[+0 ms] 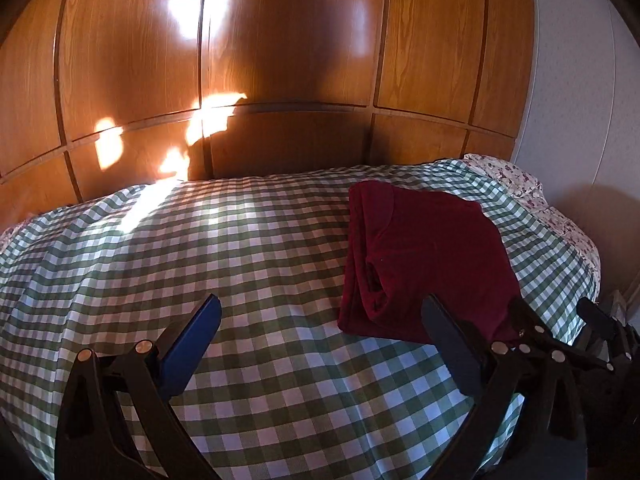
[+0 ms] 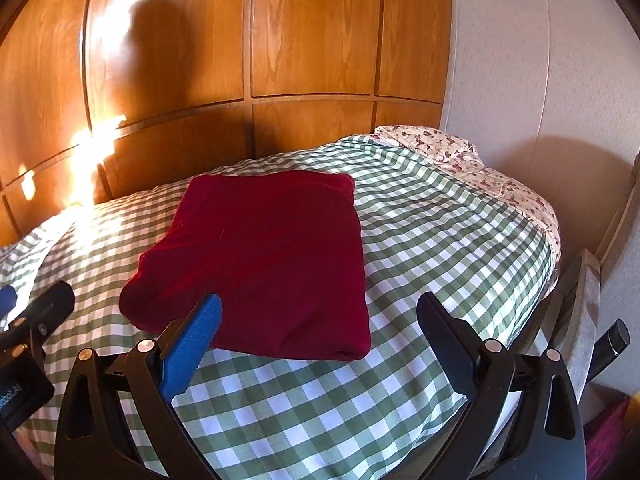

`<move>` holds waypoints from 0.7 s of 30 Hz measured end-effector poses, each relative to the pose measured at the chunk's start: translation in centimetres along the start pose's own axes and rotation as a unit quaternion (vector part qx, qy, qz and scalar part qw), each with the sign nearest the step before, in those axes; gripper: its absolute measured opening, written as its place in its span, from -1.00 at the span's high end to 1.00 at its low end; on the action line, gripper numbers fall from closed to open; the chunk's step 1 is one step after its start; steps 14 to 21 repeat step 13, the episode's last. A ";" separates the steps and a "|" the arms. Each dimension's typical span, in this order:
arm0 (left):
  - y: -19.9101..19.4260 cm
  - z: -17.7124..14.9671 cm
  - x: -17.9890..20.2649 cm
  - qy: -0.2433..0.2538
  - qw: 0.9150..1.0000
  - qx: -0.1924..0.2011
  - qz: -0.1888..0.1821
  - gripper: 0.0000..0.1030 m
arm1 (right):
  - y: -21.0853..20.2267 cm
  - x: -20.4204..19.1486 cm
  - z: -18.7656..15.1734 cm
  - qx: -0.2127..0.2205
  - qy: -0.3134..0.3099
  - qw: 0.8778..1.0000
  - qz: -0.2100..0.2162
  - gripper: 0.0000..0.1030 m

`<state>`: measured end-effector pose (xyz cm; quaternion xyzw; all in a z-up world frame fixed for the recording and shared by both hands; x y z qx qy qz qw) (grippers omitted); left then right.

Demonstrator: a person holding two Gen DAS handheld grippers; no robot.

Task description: Fold small clothes

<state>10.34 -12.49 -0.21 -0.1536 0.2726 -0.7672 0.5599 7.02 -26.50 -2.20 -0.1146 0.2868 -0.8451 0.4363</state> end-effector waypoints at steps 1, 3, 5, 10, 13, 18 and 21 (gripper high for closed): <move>-0.1 0.1 0.0 0.004 1.000 0.002 0.007 -0.92 | 0.1 0.0 0.0 -0.001 0.000 1.000 0.000 -0.88; 0.1 0.0 0.0 0.004 1.000 0.000 0.003 -0.92 | 0.1 0.0 -0.1 -0.001 0.001 1.000 0.000 -0.88; 0.2 0.0 0.0 0.004 1.000 -0.004 0.003 -0.94 | 0.0 0.0 -0.1 -0.001 0.002 1.000 0.000 -0.88; 0.3 -0.3 -0.1 -0.004 1.000 -0.009 0.002 -0.95 | 0.1 -0.1 -0.2 -0.002 0.003 1.000 0.002 -0.88; 0.3 -0.5 -0.2 -0.008 1.000 -0.012 0.006 -0.95 | 0.1 -0.1 -0.3 -0.002 0.003 1.000 0.001 -0.88; 0.3 -0.5 -0.2 -0.008 1.000 -0.012 0.006 -0.95 | 0.1 -0.1 -0.3 -0.002 0.003 1.000 0.001 -0.88; 0.3 -0.5 -0.2 -0.008 1.000 -0.012 0.006 -0.95 | 0.1 -0.1 -0.3 -0.002 0.003 1.000 0.001 -0.88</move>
Point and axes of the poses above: each gripper's, at about its wrist camera, not at the fingertips, and y roughly the way its jaws point, x to its right, z to its top, the point moved 8 cm from there along y, roughly the way its jaws point, and after that the axes turned 10 degrees about y, right-handed, at the moved point
